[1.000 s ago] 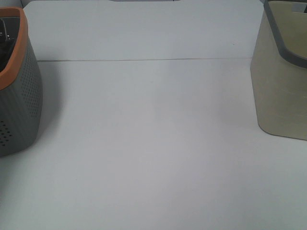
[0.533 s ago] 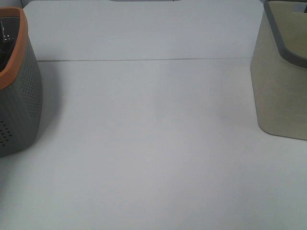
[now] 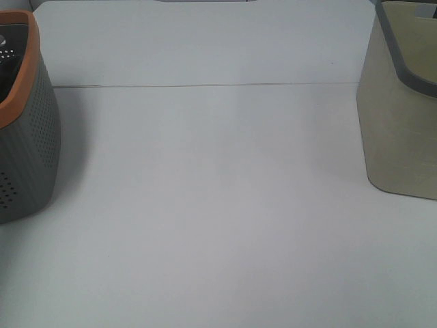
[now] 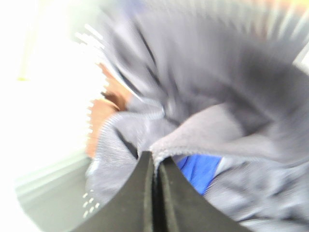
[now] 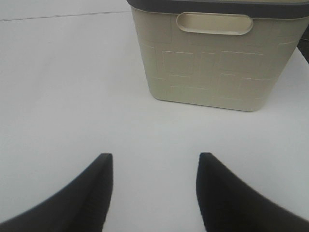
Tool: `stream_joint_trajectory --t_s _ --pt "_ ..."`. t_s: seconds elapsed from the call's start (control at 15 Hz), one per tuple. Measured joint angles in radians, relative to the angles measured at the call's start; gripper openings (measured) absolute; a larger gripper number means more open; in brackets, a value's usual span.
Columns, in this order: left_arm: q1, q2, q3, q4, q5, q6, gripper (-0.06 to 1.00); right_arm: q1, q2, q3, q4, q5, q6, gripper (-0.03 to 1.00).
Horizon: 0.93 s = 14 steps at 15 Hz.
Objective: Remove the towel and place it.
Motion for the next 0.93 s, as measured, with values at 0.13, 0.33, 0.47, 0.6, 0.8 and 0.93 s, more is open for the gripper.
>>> stream_joint_trajectory --t_s 0.13,0.33,0.47,0.6,0.8,0.93 --pt "0.000 -0.081 -0.001 -0.045 0.023 -0.049 0.00 0.000 0.000 0.000 0.000 0.000 0.000 0.54" --pt "0.000 -0.182 -0.001 -0.074 0.051 -0.109 0.00 0.000 0.000 0.000 0.000 0.000 0.000 0.54" --pt "0.000 -0.237 -0.001 -0.082 0.092 -0.112 0.00 0.000 0.000 0.000 0.000 0.000 0.000 0.54" --pt "0.000 -0.289 -0.001 -0.116 0.122 -0.114 0.00 0.000 0.000 0.000 0.000 0.000 0.000 0.54" --pt "0.000 -0.346 -0.009 -0.208 0.139 -0.114 0.00 0.000 0.000 0.000 0.000 0.000 0.000 0.54" --pt "0.000 -0.372 -0.060 -0.283 0.197 -0.114 0.00 0.000 0.000 0.000 0.000 0.000 0.000 0.54"
